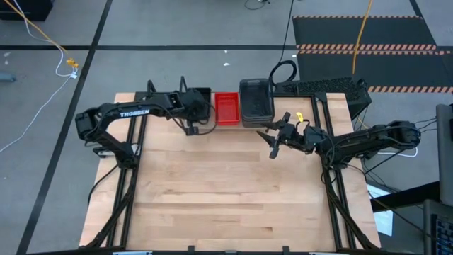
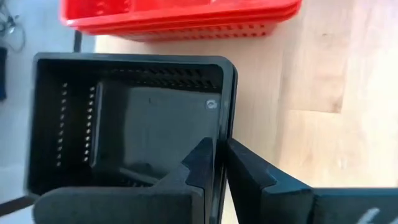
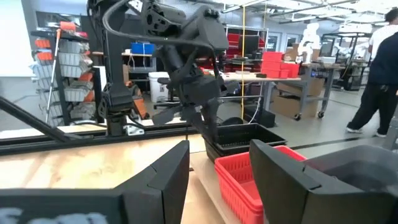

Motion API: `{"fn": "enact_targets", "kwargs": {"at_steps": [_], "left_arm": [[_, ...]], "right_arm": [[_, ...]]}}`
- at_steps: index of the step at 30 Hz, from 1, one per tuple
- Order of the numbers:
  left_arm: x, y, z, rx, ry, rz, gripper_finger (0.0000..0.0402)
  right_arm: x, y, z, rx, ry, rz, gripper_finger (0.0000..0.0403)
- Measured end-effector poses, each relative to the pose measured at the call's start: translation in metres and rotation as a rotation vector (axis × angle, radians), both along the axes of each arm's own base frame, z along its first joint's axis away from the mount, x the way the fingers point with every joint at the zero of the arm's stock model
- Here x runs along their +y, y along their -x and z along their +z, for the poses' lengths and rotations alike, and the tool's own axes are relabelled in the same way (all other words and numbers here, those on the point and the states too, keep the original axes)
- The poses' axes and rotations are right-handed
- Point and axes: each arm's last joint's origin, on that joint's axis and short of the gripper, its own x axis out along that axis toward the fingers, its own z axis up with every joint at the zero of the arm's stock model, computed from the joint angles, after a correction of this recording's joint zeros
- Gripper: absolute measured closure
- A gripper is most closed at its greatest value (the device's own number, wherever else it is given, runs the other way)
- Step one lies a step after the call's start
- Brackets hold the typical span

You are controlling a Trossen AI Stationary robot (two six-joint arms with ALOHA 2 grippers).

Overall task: Stack baskets on shelf by color
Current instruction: Stack the right black bin on top of the black bin on the shelf, then return to Home Position

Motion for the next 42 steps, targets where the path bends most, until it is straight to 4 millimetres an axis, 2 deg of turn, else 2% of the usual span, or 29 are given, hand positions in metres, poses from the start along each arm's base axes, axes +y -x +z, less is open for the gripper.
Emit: {"fn": "enact_targets", "kwargs": {"at_steps": [4, 9, 14, 19, 22, 24, 28, 32, 38, 42], "left_arm": [[-0.002, 0.002, 0.014, -0.085, -0.032, 0.005, 0.0337], [-0.008, 0.003, 0.028, -0.189, 0.003, -0.036, 0.0267], [-0.016, 0.003, 0.033, -0.217, 0.026, -0.056, 0.0186], [-0.029, 0.002, 0.042, -0.288, 0.076, -0.028, 0.0155], [-0.041, 0.002, 0.057, -0.398, 0.104, -0.063, 0.0163], [-0.052, 0.009, 0.066, -0.472, 0.095, -0.097, 0.0176], [-0.071, 0.035, 0.075, -0.713, 0.049, -0.139, 0.0211], [-0.083, 0.07, 0.059, -0.914, 0.025, -0.136, 0.0245], [-0.096, 0.115, 0.04, -1.094, 0.011, -0.13, 0.0284], [-0.102, 0.135, 0.03, -1.168, 0.036, -0.113, 0.0306]], "right_arm": [[0.0, 0.0, 0.0, -0.004, -0.01, 0.002, 0.0239], [0.0, 0.0, 0.0, -0.01, -0.027, 0.003, 0.0239], [0.0, 0.0, 0.0, -0.014, -0.037, 0.004, 0.0239], [0.002, 0.001, 0.001, -0.01, -0.016, 0.016, 0.0239], [0.006, 0.006, 0.004, 0.027, 0.014, 0.101, 0.0239], [0.01, 0.013, 0.006, 0.065, 0.021, 0.233, 0.0242], [0.016, 0.034, 0.014, 0.095, 0.019, 0.43, 0.0265], [0.017, 0.056, 0.023, 0.024, 0.008, 0.434, 0.0292], [0.019, 0.085, 0.009, -0.073, 0.094, 0.499, 0.0325], [0.02, 0.099, -0.002, -0.147, 0.056, 0.582, 0.0344]]}}
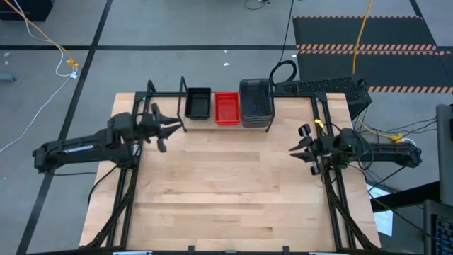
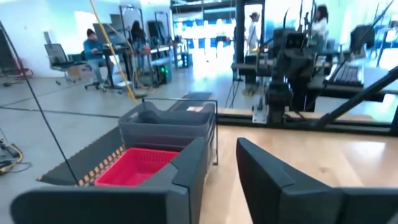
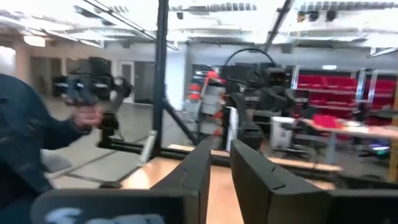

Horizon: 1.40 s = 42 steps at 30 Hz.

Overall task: Stack baskets on shelf by color
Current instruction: Return to Home Position

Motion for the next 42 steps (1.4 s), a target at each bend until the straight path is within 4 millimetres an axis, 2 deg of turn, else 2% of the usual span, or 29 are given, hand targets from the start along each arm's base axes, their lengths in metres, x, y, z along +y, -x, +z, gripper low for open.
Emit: {"fn": "enact_targets", "kwargs": {"at_steps": [5, 10, 16, 21, 28, 30, 36, 42], "left_arm": [[-0.004, 0.013, -0.023, -0.06, 0.041, -0.002, 0.0332], [-0.006, 0.019, -0.047, -0.082, 0.083, -0.004, 0.0361], [-0.009, 0.025, -0.067, -0.093, 0.112, -0.042, 0.0394], [-0.011, 0.028, -0.086, -0.112, 0.147, -0.017, 0.0392], [-0.015, 0.027, -0.092, -0.082, 0.169, -0.038, 0.0396], [-0.017, 0.027, -0.096, -0.032, 0.181, -0.045, 0.0398], [-0.02, 0.032, -0.102, 0.187, 0.174, 0.107, 0.0398], [-0.026, 0.031, -0.102, 0.206, 0.133, 0.037, 0.0391]], "right_arm": [[0.0, 0.007, -0.016, -0.004, -0.08, 0.031, 0.0364], [0.0, 0.01, -0.018, -0.031, -0.083, 0.035, 0.0369], [0.001, 0.009, -0.023, 0.024, -0.101, 0.083, 0.0369], [0.001, 0.009, -0.023, 0.025, -0.101, 0.083, 0.0369], [0.001, 0.009, -0.023, 0.027, -0.094, 0.08, 0.0369], [0.001, 0.009, -0.024, 0.04, -0.094, 0.079, 0.0369], [0.001, 0.008, -0.026, 0.057, -0.098, 0.078, 0.0369], [0.001, 0.008, -0.026, 0.057, -0.098, 0.077, 0.0369]]}}
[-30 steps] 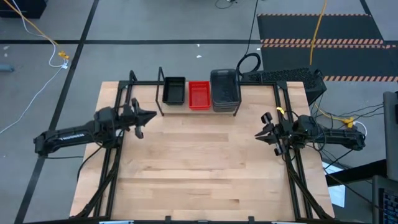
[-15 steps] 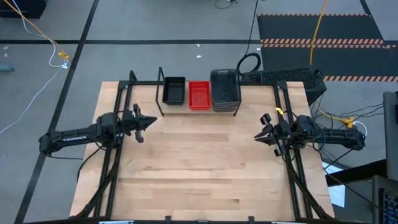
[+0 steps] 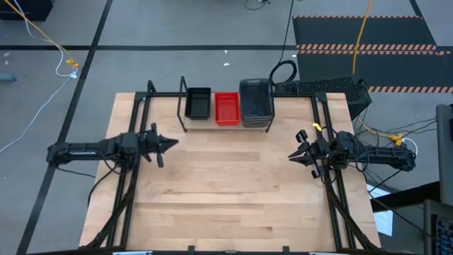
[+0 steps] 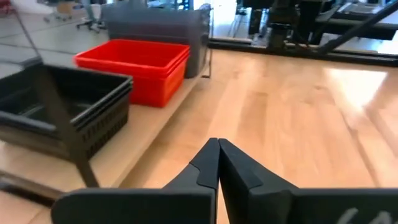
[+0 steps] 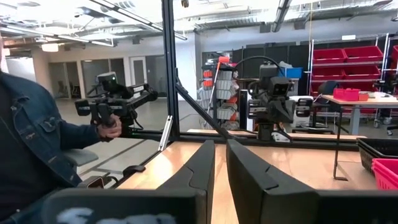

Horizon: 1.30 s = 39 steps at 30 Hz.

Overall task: Stack baskets on shelf by color
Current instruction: Return to Home Position

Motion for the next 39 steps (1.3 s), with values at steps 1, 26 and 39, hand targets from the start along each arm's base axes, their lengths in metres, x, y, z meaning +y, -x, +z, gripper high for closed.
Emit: {"fn": "enact_targets", "kwargs": {"at_steps": [1, 26, 39], "left_arm": [[-0.0009, -0.0005, 0.0002, -0.009, -0.006, -0.012, 0.0391], [-0.0063, -0.0058, -0.004, -0.119, -0.038, -0.159, 0.0382], [-0.0063, -0.0059, -0.0033, -0.127, -0.039, -0.159, 0.0365]], "right_arm": [[0.0, 0.0, 0.0, 0.0, 0.0, 0.0, 0.0369], [0.0, 0.0, -0.0002, 0.002, 0.0, 0.0, 0.0369], [0.0, 0.0, -0.0002, 0.002, -0.001, 0.0, 0.0369]]}}
